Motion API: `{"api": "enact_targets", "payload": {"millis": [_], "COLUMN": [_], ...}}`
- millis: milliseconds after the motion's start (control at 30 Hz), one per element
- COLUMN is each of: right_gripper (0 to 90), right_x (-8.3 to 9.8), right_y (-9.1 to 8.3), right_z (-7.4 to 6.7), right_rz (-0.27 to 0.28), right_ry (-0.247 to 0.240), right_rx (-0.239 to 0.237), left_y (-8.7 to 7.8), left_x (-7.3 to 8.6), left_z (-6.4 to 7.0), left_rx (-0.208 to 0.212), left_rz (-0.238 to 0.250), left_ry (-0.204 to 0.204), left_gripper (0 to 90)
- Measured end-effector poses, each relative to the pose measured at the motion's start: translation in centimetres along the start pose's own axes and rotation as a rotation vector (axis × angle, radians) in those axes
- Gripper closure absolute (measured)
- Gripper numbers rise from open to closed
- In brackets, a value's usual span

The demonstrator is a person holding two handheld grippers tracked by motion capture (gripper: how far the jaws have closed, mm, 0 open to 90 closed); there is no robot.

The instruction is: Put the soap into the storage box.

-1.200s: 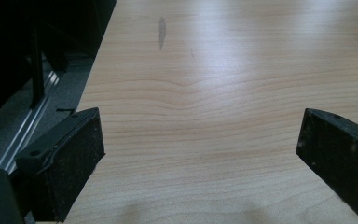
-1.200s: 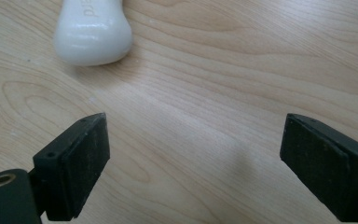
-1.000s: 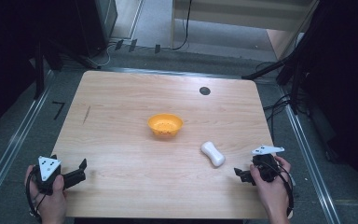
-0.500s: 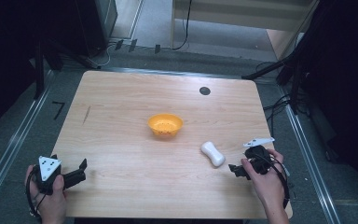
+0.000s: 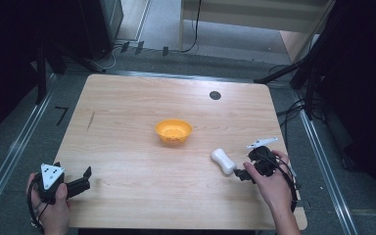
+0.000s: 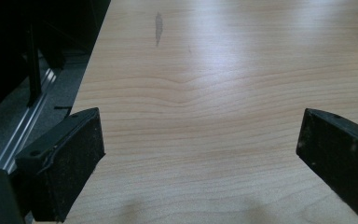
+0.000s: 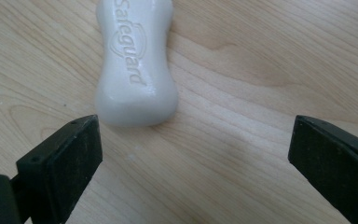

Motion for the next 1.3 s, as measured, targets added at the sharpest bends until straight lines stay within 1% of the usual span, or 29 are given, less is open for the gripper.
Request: {"api": "enact_targets", "payload": {"millis": [67, 133, 167, 200, 267, 467, 567, 667, 933, 1200, 1233, 1267, 1300], "right_gripper": [2.8, 2.8, 2.8, 2.8, 2.8, 2.8, 2.8, 2.8, 2.8, 2.9, 6.8, 6.8, 9.7], "right_x": [-0.1, -0.2, -0.2, -0.3, -0.4, -0.9, -1.3, -1.5, -2.2, -2.8, -2.9, -2.9, -3.0], "right_y": [0.3, 0.4, 0.5, 0.6, 0.7, 0.9, 1.1, 1.3, 1.9, 2.9, 3.1, 3.1, 3.3], "right_z": [-0.3, -0.4, -0.5, -0.5, -0.6, -0.9, -1.2, -1.4, -2.2, -2.9, -3.1, -3.1, -3.1], "right_rz": [-0.020, -0.020, -0.025, -0.025, -0.030, -0.037, -0.038, -0.043, -0.053, -0.076, -0.081, -0.081, -0.081], "right_ry": [-0.001, -0.007, 0.001, -0.006, 0.002, -0.011, -0.005, -0.012, -0.011, -0.023, -0.024, -0.024, -0.035], "right_rx": [0.000, -0.004, -0.002, -0.002, -0.002, -0.001, -0.008, -0.015, -0.018, -0.023, -0.017, -0.017, -0.017], "left_y": [0.0, 0.0, 0.1, 0.1, 0.1, 0.1, 0.1, 0.1, 0.1, 0.1, 0.2, 0.2, 0.2], "left_x": [0.0, 0.0, 0.0, 0.0, 0.0, 0.0, 0.0, 0.0, 0.0, 0.0, 0.0, 0.0, 0.0], "left_z": [0.0, 0.0, 0.0, 0.0, 0.0, 0.0, 0.1, 0.0, 0.0, 0.0, 0.0, 0.0, 0.0], "left_rx": [0.000, 0.003, 0.005, 0.006, 0.005, 0.006, 0.007, 0.007, 0.005, 0.007, 0.006, 0.006, 0.007], "left_rz": [0.001, 0.000, 0.003, 0.003, 0.001, -0.003, -0.001, -0.003, -0.007, -0.009, -0.009, -0.009, -0.010], "left_ry": [0.000, 0.000, -0.004, -0.003, -0.001, 0.001, 0.003, 0.002, 0.003, -0.002, -0.002, -0.002, -0.003], "left_gripper": [0.9, 0.9, 0.9, 0.9, 0.9, 0.9, 0.9, 0.9, 1.0, 1.0, 1.0, 1.0, 1.0]}}
Point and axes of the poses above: each handheld gripper's, and its own axes: y roughly forward along the jaws, x roughly out of its underside, z roughly to its right, the point moved 10 cm from there along y, roughly forward along the jaws, and after that the axes turned 12 degrees about z, right-handed, at the moved point
